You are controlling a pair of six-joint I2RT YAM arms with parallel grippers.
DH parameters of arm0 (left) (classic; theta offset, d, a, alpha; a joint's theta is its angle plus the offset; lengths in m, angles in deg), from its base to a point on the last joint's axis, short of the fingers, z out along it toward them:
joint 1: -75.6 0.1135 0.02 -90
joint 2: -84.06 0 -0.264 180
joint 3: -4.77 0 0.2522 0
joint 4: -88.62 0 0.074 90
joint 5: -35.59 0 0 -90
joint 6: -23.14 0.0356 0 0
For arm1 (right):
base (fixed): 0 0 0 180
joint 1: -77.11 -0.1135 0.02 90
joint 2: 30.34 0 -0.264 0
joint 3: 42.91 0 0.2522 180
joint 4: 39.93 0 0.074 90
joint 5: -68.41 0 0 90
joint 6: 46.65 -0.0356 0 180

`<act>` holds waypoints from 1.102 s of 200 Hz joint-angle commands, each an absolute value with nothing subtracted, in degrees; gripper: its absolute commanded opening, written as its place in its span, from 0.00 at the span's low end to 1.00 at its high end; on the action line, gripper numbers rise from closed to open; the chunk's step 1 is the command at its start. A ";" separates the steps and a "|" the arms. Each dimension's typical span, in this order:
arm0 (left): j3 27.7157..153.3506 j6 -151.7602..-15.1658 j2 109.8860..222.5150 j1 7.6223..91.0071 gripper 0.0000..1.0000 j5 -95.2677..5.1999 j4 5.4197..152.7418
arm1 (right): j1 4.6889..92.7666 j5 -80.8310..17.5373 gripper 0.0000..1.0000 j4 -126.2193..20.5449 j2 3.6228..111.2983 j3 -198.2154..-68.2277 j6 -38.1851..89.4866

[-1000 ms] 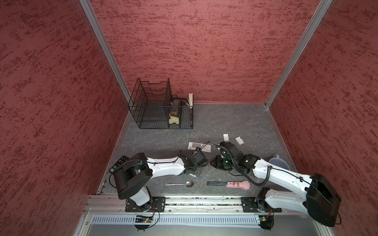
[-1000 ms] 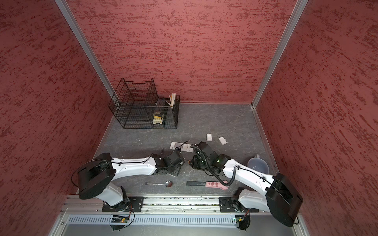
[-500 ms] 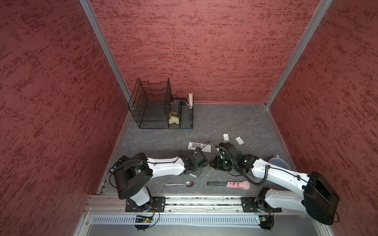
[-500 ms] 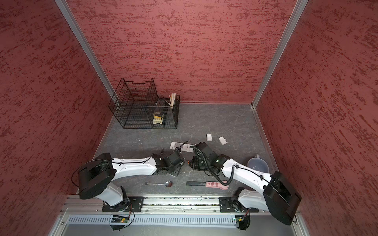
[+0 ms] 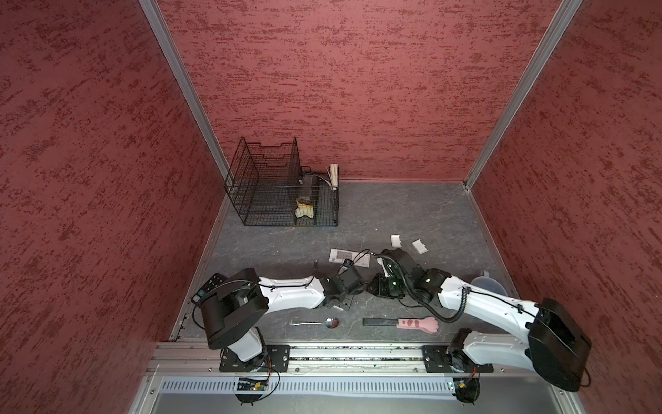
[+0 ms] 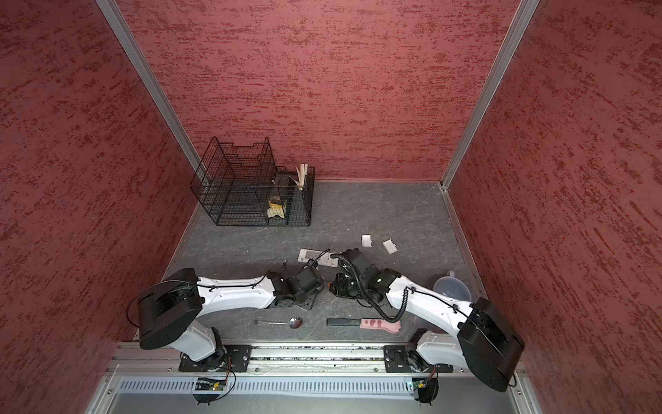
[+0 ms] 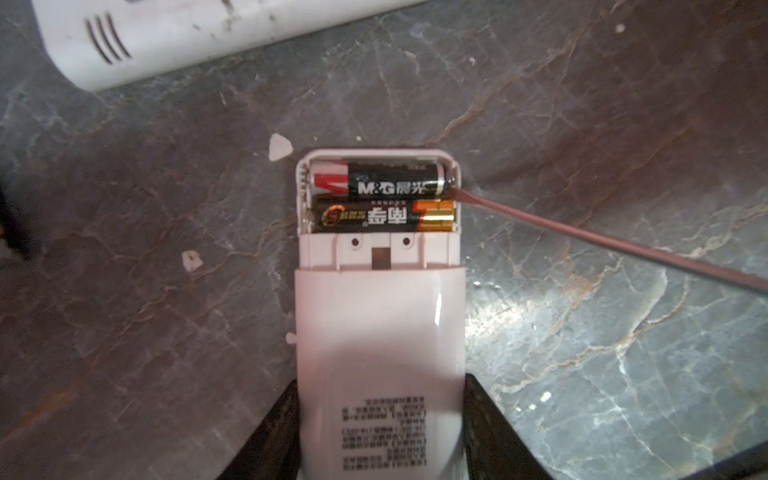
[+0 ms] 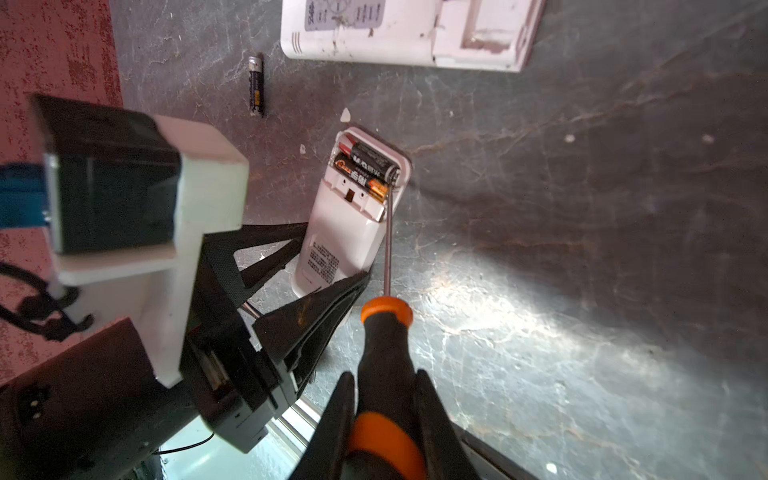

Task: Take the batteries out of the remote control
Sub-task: 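Pry the black-and-red battery out with the screwdriver tip, right gripper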

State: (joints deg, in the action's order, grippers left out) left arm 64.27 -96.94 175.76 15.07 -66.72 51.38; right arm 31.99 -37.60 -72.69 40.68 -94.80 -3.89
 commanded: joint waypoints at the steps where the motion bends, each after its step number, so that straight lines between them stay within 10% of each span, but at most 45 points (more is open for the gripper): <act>1: 62.13 -94.06 178.81 13.21 0.40 -59.58 52.50 | 32.54 -36.79 0.00 -69.04 41.07 -97.71 -1.24; 220: 62.29 -94.28 179.97 12.64 0.39 -59.33 52.71 | 33.29 -37.02 0.00 -69.49 38.13 -99.68 0.27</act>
State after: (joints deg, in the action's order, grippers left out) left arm 64.25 -96.55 175.98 14.72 -67.20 51.53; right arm 33.21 -37.39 -74.22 39.42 -96.63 -0.79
